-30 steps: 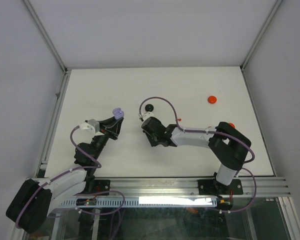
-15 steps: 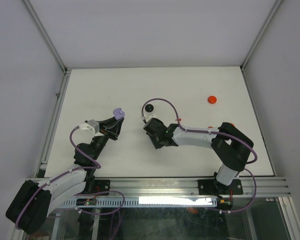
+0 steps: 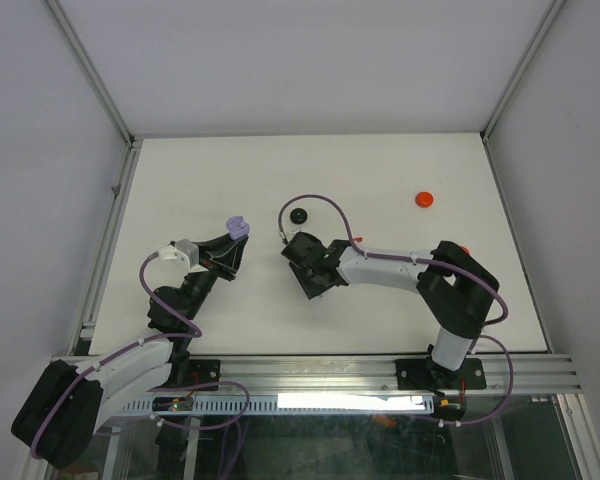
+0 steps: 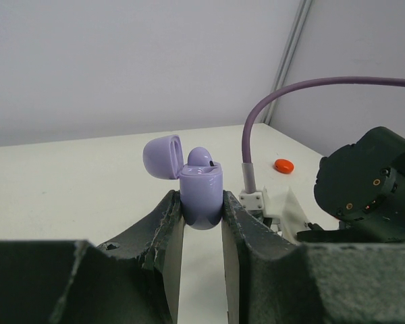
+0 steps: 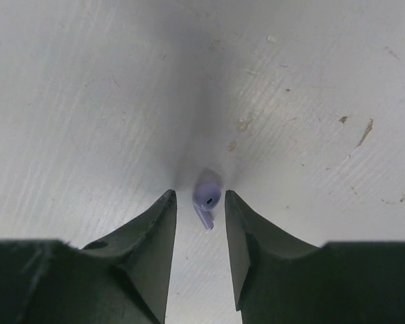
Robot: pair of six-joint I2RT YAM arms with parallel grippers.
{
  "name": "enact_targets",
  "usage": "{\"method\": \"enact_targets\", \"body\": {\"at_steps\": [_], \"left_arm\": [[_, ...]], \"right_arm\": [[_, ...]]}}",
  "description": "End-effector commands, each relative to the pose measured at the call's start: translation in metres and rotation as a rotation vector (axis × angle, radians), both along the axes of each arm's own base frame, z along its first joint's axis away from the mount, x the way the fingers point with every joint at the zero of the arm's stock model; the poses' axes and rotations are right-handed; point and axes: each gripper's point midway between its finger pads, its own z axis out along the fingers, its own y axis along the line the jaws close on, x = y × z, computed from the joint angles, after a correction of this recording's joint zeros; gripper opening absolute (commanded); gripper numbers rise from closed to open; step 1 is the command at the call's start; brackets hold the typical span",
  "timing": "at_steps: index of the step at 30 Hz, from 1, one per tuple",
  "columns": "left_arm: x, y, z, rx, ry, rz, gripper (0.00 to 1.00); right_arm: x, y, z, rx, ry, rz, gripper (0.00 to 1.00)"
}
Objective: Insert the wireless bluetooth earbuds into the charging case
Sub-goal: Place the earbud at the center of the board.
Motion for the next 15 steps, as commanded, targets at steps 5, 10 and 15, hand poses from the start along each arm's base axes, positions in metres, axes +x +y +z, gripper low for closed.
{"method": "enact_targets", "body": {"at_steps": [5, 10, 15], "left_arm": [[-0.01, 0.003, -0.025, 0.023, 0.029, -0.015, 0.06], [-0.01, 0.003, -0.025, 0.025, 0.027, -0.015, 0.06], [-0.01, 0.003, -0.025, 0.025, 0.027, -0.012, 0.06]], "right_arm": [[0.0, 0.011, 0.001, -0.017, 0.054, -0.021, 0.37], [0.0, 0.01, -0.005, -0.043, 0.068, -0.022, 0.33], [-0.001, 0.005, -0.004, -0.066, 0.072, -0.031, 0.3]]}}
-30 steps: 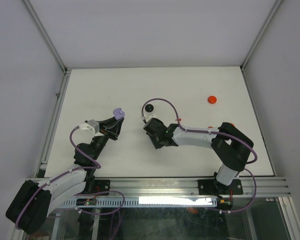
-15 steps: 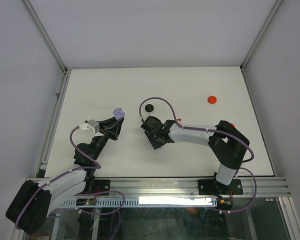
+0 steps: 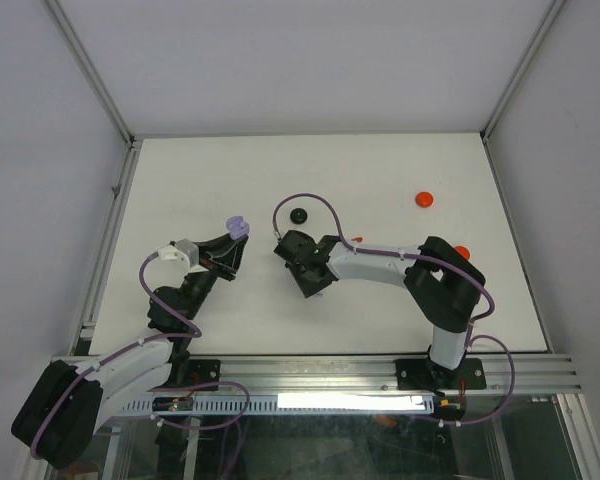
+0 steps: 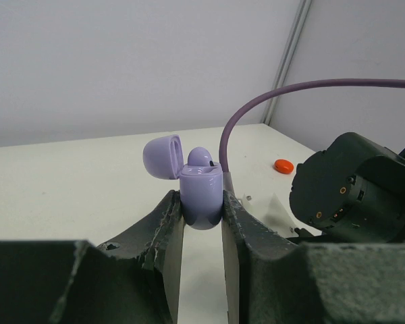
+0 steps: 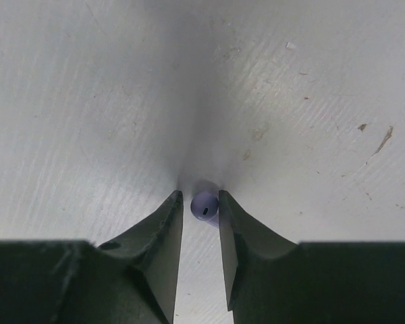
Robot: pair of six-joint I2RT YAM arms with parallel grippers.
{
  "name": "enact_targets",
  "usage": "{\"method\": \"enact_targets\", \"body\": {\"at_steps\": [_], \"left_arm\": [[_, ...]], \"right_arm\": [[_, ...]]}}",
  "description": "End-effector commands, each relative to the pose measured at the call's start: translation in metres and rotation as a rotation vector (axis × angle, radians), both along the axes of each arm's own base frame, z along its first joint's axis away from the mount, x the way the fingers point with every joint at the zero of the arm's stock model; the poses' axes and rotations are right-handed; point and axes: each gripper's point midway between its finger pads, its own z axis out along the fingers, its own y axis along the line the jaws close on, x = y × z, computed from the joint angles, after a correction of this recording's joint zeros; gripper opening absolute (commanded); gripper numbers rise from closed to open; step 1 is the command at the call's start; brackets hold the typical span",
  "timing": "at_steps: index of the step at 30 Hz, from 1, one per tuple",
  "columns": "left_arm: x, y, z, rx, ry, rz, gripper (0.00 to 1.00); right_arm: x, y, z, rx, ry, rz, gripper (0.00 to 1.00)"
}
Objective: Insert the wireless bluetooth earbuds into the charging case
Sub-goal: Place the earbud at the center of the board, then pick up the earbud from the center of the board.
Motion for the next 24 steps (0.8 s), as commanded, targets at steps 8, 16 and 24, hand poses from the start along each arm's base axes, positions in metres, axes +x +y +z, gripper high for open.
{"method": "enact_targets", "body": {"at_steps": [8, 16, 24], "left_arm": [[-0.01, 0.002, -0.025, 0.027, 0.028, -0.018, 0.06], [-0.011, 0.0, -0.025, 0.032, 0.026, -0.028, 0.06], [-0.014, -0.004, -0.025, 0.053, 0.011, -0.054, 0.07]], "right_arm": [[-0.003, -0.007, 0.006, -0.031, 0.016, -0.02, 0.29], [-0.001, -0.004, 0.0, -0.021, 0.013, -0.019, 0.25], [0.001, 0.004, 0.022, 0.07, -0.032, -0.007, 0.17]]}}
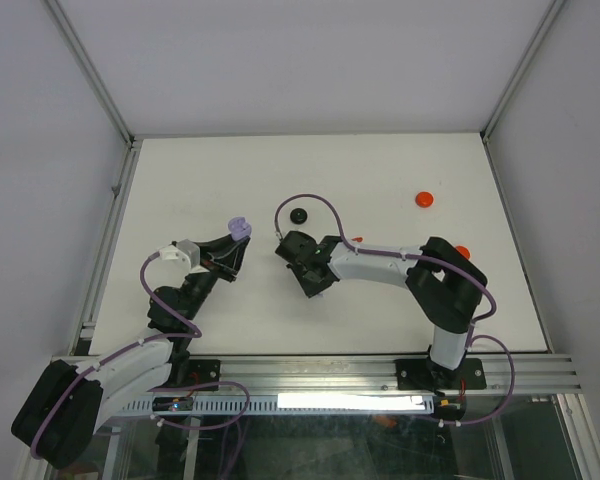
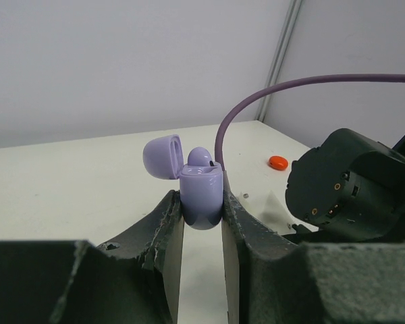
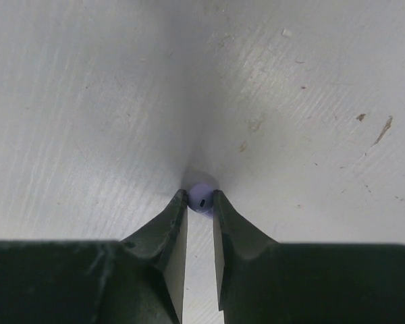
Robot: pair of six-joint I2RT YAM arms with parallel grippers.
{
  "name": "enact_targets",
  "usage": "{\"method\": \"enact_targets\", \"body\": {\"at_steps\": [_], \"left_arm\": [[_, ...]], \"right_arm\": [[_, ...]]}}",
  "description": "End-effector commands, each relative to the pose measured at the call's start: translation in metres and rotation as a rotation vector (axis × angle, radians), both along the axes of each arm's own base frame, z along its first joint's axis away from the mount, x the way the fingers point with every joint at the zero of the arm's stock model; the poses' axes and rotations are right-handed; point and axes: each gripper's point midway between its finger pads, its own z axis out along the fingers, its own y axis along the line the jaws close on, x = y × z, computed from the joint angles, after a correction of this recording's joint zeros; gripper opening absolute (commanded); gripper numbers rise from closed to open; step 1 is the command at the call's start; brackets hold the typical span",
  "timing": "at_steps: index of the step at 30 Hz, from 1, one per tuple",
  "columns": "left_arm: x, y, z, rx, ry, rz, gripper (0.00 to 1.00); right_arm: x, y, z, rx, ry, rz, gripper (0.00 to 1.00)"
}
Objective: Insert the wireless bluetooth earbuds into the charging case
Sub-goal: Pick up the earbud from the center of the board.
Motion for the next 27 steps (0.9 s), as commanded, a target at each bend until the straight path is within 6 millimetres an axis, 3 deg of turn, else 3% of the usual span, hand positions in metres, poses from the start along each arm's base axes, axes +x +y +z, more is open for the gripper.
{"method": "enact_targets", "body": {"at_steps": [1, 10, 16, 22, 27], "left_arm": [[-0.012, -0.001, -0.024, 0.045, 0.011, -0.035, 0.07], [-0.024, -0.014, -0.017, 0.102, -0.085, -0.117, 0.07], [-0.038, -0.03, -0.006, 0.143, -0.166, -0.224, 0.09], [-0.054, -0.044, 0.008, 0.156, -0.251, -0.332, 0.1], [-0.058, -0.053, 0.012, 0.174, -0.276, -0.389, 0.12]], "right_arm": [[0.005, 0.011, 0.028, 0.116, -0.061, 0.003, 0.16], [0.012, 0.018, 0.092, 0.333, -0.206, -0.017, 0.11], [0.016, 0.035, 0.156, 0.551, -0.34, 0.004, 0.11], [0.007, 0.04, 0.233, 0.811, -0.476, 0.042, 0.11], [-0.009, 0.043, 0.267, 0.989, -0.528, 0.115, 0.11]]}}
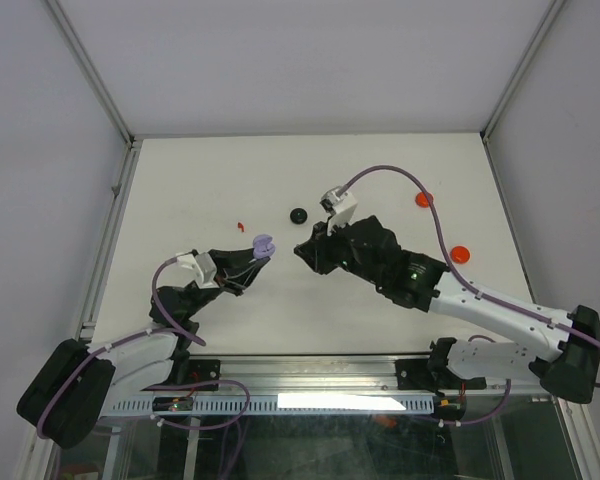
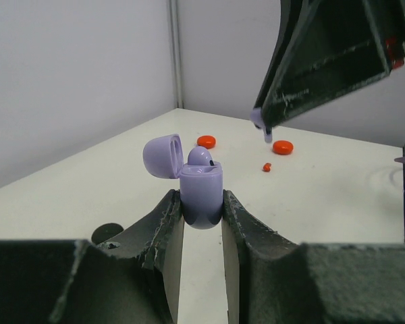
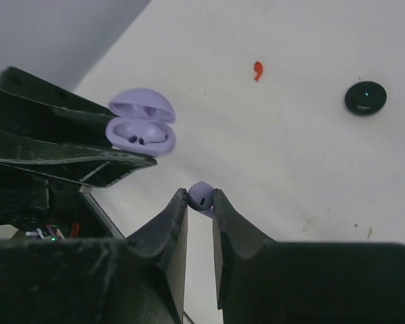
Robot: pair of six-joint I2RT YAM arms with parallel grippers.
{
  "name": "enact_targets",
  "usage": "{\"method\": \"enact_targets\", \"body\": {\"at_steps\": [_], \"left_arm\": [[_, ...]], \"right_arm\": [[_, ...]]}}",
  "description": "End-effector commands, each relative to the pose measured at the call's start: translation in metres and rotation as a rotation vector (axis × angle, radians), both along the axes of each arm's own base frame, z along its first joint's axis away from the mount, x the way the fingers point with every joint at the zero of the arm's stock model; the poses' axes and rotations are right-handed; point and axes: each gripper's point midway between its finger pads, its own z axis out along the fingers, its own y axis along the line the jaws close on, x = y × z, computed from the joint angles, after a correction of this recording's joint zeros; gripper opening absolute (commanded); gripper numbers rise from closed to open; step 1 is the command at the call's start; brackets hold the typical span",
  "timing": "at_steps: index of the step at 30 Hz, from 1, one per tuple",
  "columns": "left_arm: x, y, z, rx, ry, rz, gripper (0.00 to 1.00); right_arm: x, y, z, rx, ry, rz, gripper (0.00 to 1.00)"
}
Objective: Insert the wireless bluetooth earbuds into the charging case
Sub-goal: Pick up the earbud from the center of the board, then place the earbud in the charging case.
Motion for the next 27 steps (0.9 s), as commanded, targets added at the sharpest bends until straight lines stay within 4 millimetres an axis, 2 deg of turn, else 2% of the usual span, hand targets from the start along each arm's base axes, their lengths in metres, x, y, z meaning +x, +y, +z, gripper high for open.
{"method": "enact_targets", "body": {"at_steps": [1, 6, 15, 20, 27], "left_arm": [[-0.018, -0.007, 0.013, 0.01, -0.109, -0.086, 0.12], [-0.025, -0.013, 0.02, 0.014, -0.143, -0.139, 0.13], [-0.041, -0.02, 0.032, 0.01, -0.205, -0.234, 0.13], [-0.045, -0.023, 0.036, 0.002, -0.216, -0.265, 0.14], [-0.046, -0.022, 0.04, -0.008, -0.225, -0.264, 0.14]], "right_arm": [[-0.01, 0.014, 0.054, 0.219, -0.12, 0.081, 0.11], [-0.027, 0.021, 0.078, 0.368, -0.158, 0.16, 0.12], [-0.046, 0.031, 0.097, 0.553, -0.182, 0.245, 0.12], [-0.048, 0.033, 0.099, 0.59, -0.174, 0.249, 0.12], [-0.045, 0.039, 0.091, 0.6, -0.138, 0.241, 0.12]]}}
